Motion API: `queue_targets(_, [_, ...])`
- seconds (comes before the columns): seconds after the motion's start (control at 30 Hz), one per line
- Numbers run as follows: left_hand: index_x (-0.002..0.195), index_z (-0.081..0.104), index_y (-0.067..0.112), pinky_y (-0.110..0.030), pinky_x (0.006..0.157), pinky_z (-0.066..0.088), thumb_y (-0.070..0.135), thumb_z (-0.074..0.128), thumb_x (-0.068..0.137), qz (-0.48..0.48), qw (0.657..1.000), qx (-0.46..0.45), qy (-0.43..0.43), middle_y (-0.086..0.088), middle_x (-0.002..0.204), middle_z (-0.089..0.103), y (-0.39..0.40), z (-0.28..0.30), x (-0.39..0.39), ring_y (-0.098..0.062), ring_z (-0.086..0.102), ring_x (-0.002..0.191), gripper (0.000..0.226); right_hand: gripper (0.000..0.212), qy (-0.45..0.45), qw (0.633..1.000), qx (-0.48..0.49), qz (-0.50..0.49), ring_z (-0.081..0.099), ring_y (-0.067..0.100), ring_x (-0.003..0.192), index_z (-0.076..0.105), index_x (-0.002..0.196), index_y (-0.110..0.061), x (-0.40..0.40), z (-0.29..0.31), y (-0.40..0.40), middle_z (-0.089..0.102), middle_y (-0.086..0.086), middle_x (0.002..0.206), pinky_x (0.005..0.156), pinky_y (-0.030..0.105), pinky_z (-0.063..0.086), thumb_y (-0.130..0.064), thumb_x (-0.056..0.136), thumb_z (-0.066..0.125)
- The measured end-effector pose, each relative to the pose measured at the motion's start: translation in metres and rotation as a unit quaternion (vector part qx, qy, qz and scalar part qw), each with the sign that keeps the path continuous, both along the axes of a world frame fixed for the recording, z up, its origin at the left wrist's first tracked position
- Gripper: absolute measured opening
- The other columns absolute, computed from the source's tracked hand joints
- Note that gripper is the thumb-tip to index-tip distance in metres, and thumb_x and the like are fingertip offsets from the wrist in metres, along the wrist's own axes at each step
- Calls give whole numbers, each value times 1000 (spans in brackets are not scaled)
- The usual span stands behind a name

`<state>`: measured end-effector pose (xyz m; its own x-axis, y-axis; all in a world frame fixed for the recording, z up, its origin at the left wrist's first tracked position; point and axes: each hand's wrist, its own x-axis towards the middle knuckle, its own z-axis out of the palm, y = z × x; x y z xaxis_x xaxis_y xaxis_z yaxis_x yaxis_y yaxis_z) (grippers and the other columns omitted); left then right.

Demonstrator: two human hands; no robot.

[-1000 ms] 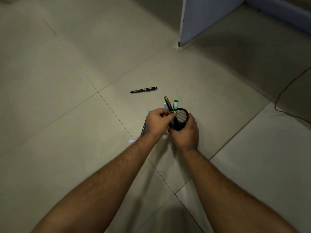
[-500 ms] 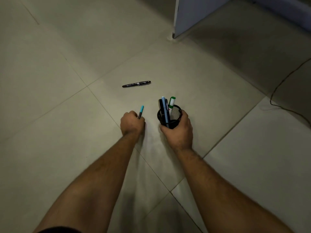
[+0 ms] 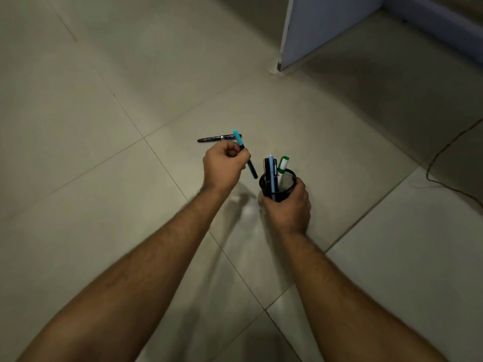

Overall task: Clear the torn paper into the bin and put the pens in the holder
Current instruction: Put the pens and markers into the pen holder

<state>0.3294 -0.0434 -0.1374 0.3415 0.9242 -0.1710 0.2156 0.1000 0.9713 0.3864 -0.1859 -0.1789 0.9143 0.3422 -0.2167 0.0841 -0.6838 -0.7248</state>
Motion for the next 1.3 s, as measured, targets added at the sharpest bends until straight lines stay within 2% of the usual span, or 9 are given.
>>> queue_targets(0.1, [75, 66, 13, -33, 63, 59, 8, 73, 79, -70, 997, -25, -13, -10, 71, 66, -15, 6, 11, -16, 63, 64, 10, 85, 8, 1000, -1, 7, 54, 23, 119, 44, 136, -23, 0, 3, 4, 57, 0, 129, 96, 39, 49, -40, 63, 84])
queue_targets(0.23, [91, 76, 17, -16, 60, 41, 18, 75, 76, -183, 973, 82, 118, 6, 81, 67, -27, -10, 10, 3, 51, 58, 15, 84, 21, 1000, 17, 14, 56, 22, 119, 44, 137, -26, 3, 4, 6, 58, -2, 129, 96, 41, 52, -40, 65, 84])
queue_targets(0.37, [96, 73, 17, -26, 71, 45, 16, 65, 75, -90, 977, 134, 140, -2, 90, 67, 2, -29, 1, -7, 54, 69, 23, 86, 17, 999, 26, 27, 58, 22, 116, 43, 137, -27, 13, 2, 7, 59, -3, 128, 96, 42, 52, -40, 63, 84])
queue_targets(0.5, [128, 58, 7, -35, 95, 45, 9, 54, 85, -113, 917, 221, 313, -14, 123, 61, 45, -63, 4, -30, 56, 112, 44, 85, 16, 998, 35, 48, 60, 19, 112, 43, 135, -28, 18, 0, 18, 60, -6, 124, 92, 43, 54, -41, 61, 85])
queue_targets(0.67, [149, 23, 7, -45, 95, 44, 18, 51, 89, -180, 801, 270, 504, -16, 145, 37, 87, -98, 24, -35, 48, 120, 68, 89, 22, 996, 56, 59, 58, 19, 116, 42, 138, -27, 23, -10, 25, 58, -5, 128, 96, 42, 53, -37, 62, 87])
queue_targets(0.83, [118, 56, 7, -41, 84, 46, 12, 43, 92, -188, 773, 323, 512, -18, 119, 55, 88, -103, 32, -36, 55, 105, 30, 91, 18, 997, 53, 57, 57, 19, 117, 41, 139, -28, 27, -19, 14, 58, -5, 129, 96, 43, 53, -39, 61, 87])
queue_targets(1.0, [102, 65, 6, -37, 75, 47, 20, 55, 90, -160, 865, 248, 406, -16, 103, 64, 50, -94, 9, -34, 61, 94, 21, 90, 11, 998, 56, 32, 57, 21, 119, 42, 139, -25, 22, -18, 6, 57, -4, 129, 97, 43, 53, -38, 62, 88])
queue_targets(1.13, [87, 69, 12, -28, 66, 50, 22, 70, 81, -24, 985, 79, 151, -6, 80, 70, 34, -48, -3, -18, 63, 71, 11, 89, -2, 998, 54, 30, 57, 22, 118, 42, 139, -27, 23, -14, 10, 57, -3, 129, 96, 43, 52, -41, 63, 86])
queue_targets(1.3, [85, 68, 9, -22, 54, 48, 9, 71, 84, -44, 998, -6, -36, -8, 72, 69, 15, 12, -3, -13, 61, 59, 3, 93, 6, 997, 56, 47, 56, 24, 120, 40, 140, -25, 17, -4, 12, 57, 0, 131, 98, 46, 52, -44, 61, 86])
